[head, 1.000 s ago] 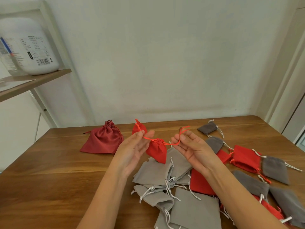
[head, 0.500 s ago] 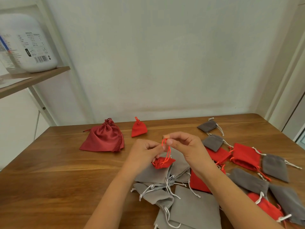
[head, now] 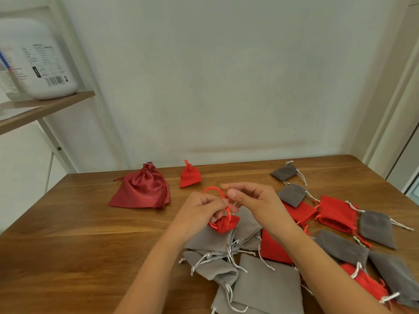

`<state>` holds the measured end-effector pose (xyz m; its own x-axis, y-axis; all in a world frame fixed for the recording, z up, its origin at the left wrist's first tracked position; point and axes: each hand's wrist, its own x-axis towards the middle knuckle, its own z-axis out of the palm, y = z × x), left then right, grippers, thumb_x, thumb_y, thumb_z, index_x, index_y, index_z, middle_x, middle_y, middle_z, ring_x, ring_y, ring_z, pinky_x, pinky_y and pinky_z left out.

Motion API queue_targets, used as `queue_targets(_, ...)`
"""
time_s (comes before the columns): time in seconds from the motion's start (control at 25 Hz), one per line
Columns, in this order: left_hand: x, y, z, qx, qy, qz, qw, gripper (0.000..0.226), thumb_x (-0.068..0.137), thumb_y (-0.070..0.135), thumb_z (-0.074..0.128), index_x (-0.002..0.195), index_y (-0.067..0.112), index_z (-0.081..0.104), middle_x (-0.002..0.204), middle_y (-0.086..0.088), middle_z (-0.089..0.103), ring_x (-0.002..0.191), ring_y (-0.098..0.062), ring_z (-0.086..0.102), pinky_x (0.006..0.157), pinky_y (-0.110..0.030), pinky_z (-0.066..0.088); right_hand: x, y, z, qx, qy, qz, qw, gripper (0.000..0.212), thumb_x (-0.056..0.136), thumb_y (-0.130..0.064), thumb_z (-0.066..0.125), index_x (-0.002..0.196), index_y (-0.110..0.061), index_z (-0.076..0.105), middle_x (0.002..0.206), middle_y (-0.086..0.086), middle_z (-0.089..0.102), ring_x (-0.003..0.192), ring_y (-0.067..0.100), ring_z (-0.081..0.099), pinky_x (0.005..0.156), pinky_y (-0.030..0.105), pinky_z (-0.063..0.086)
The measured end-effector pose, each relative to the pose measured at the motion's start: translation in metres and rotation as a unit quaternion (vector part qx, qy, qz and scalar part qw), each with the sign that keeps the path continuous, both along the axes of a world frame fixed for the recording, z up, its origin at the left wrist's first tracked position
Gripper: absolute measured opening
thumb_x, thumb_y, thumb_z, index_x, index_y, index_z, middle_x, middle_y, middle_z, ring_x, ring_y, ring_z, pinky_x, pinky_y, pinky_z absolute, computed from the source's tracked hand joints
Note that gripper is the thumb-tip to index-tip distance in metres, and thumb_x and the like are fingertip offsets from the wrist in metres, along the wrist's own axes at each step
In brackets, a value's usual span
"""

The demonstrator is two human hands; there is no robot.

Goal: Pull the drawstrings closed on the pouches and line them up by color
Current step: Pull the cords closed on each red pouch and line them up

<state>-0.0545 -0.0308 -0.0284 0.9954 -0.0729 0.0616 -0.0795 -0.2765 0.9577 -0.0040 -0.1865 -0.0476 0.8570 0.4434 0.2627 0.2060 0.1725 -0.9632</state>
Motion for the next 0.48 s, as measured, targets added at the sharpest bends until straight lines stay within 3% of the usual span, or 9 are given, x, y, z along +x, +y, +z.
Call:
queue_targets(0.12,0.0017,0.0017,0.0012,-0.011,-0.001,0.053,0.999,0.041,0.094,0.01,0.052,0.053,0.009,0.058,0.045,0.006,0.047,0.046,-0.006,0.038,0.053,-0.019,0.032,0.003,-0.0045,-0.0019,-0.041,-0.01,0.031,0.999,0.029,0.075,-0.012,0.072,0.104,-0.012,0.072,0.096,0.011,0.074,0.089,0.016,0.07,0.081,0.024,0.054)
queue_targets(0.2,0.0027,0.0021,-0.0006,0.004,-0.001,0.064,0.998,0.042,0.093,0.011,0.054,0.052,0.009,0.057,0.047,0.003,0.051,0.046,-0.006,0.04,0.052,-0.017,0.034,0.0032,-0.0047,-0.0035,-0.073,-0.031,0.002,0.997,0.025,0.075,-0.008,0.074,0.099,-0.013,0.074,0.091,0.008,0.074,0.089,0.019,0.07,0.083,0.028,0.055)
queue_targets(0.32,0.002,0.0004,-0.0016,0.016,-0.015,0.052,0.998,0.04,0.093,0.015,0.056,0.054,0.007,0.062,0.048,0.004,0.055,0.046,-0.005,0.042,0.052,-0.015,0.036,0.0007,-0.0048,-0.0021,-0.125,-0.099,-0.068,0.985,0.014,0.076,-0.007,0.077,0.088,-0.013,0.075,0.08,0.0,0.072,0.077,0.013,0.067,0.075,0.026,0.055)
queue_targets(0.48,0.0006,0.0002,0.0001,-0.006,-0.033,0.035,0.999,0.035,0.09,0.02,0.061,0.058,0.006,0.065,0.046,0.007,0.056,0.046,-0.004,0.042,0.053,-0.012,0.036,-0.0043,-0.0016,0.0006,-0.2,-0.256,-0.12,0.938,0.012,0.08,-0.01,0.073,0.082,-0.021,0.068,0.076,-0.012,0.061,0.073,0.002,0.056,0.063,0.014,0.043)
